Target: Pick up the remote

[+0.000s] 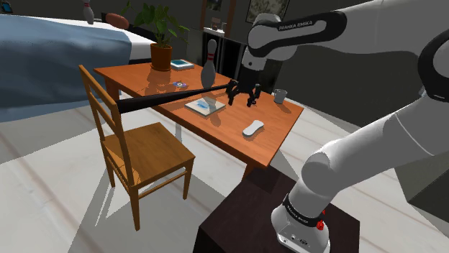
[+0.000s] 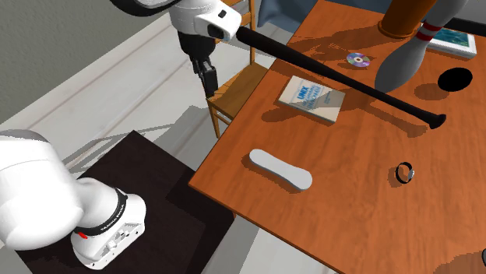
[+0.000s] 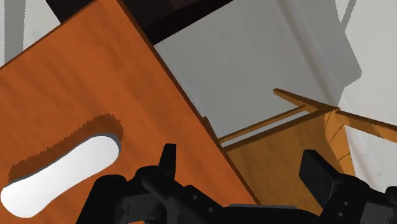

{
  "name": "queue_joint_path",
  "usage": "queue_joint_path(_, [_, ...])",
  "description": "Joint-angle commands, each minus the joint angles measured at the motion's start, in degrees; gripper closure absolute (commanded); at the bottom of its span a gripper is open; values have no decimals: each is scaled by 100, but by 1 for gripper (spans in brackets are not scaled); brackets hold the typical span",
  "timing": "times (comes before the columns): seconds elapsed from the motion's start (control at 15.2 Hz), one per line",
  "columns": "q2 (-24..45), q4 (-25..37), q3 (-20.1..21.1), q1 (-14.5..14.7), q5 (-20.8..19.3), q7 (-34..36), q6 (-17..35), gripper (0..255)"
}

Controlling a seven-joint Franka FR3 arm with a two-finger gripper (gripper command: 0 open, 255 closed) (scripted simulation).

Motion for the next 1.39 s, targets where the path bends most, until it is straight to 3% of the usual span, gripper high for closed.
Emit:
queue_joint_path(0.0, [274,9,-49,-143,-48,224,282,0])
queue_joint_path(1.32, [3128,728,-947,-1343,-227,2136,2463,0])
